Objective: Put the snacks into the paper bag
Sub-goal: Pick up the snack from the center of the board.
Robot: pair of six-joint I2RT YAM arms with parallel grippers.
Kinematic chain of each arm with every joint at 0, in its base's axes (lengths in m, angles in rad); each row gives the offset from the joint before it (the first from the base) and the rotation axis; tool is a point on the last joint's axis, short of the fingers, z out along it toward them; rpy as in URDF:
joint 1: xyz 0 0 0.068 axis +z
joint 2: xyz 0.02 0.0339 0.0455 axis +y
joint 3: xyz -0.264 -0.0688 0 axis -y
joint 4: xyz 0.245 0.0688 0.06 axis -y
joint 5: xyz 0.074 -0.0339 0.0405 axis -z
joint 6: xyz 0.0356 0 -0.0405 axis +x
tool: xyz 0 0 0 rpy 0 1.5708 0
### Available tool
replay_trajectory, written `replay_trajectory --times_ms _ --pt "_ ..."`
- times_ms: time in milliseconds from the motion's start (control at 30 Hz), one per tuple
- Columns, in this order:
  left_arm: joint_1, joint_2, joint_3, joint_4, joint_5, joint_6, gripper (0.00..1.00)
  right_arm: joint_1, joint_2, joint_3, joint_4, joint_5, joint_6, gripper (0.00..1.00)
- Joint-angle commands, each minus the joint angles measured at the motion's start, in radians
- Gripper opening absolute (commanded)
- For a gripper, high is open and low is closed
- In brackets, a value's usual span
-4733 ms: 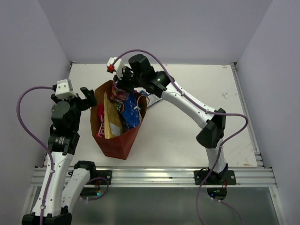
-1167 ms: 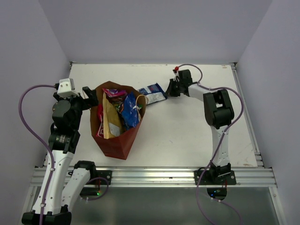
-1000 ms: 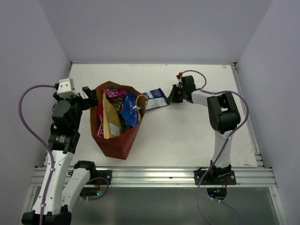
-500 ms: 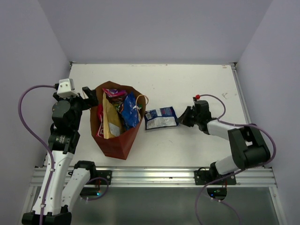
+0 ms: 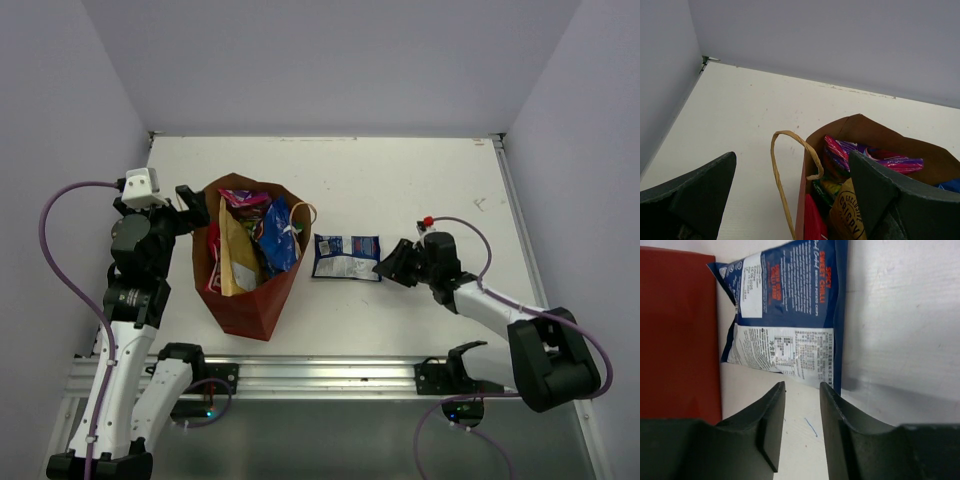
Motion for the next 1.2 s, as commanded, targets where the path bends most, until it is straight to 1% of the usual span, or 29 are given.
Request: replay_trajectory --times_ms 0,33,100,200,267,400,533,633,800,933,1167 --pt "0.002 0.003 -0.007 0.057 0.012 0.017 0.98 0.004 -0.038 -0.021 -0.036 -0.031 -0.006 0.41" --pt "0.002 0.004 -0.007 0.057 0.014 0.016 0.98 0.005 -0.041 -0.01 -0.058 -0.022 -0.011 0.44" --pt "0.002 0.006 -0.009 0.059 0.015 0.016 0.98 0.004 -0.049 0.011 -0.137 0.059 -0.046 0.5" --pt "0.002 0.007 -0.009 0.057 0.018 0.016 0.98 0.001 -0.047 0.074 -0.22 0.137 -0.098 0.56" --pt "0.002 0.009 -0.009 0.059 0.018 0.016 0.98 -0.001 -0.018 0.131 -0.243 0.141 -0.128 0.59" --pt "0.002 0.009 -0.009 0.057 0.018 0.014 0.98 -0.004 0.083 0.237 -0.286 0.099 -0.186 0.59" --pt "0.002 0.012 -0.009 0.057 0.018 0.016 0.98 -0.004 0.181 0.341 -0.332 0.072 -0.211 0.59" --pt "0.002 0.013 -0.009 0.057 0.017 0.016 0.98 -0.004 0.227 0.37 -0.351 0.075 -0.217 0.6" --pt "0.002 0.013 -0.009 0.057 0.017 0.016 0.98 -0.009 0.275 0.378 -0.352 0.081 -0.235 0.6" --pt "0.002 0.016 -0.007 0.056 0.018 0.016 0.98 -0.013 0.313 0.38 -0.33 0.023 -0.241 0.6" --pt "0.002 0.023 -0.007 0.056 0.02 0.016 0.98 -0.012 0.378 0.377 -0.271 -0.011 -0.229 0.59"
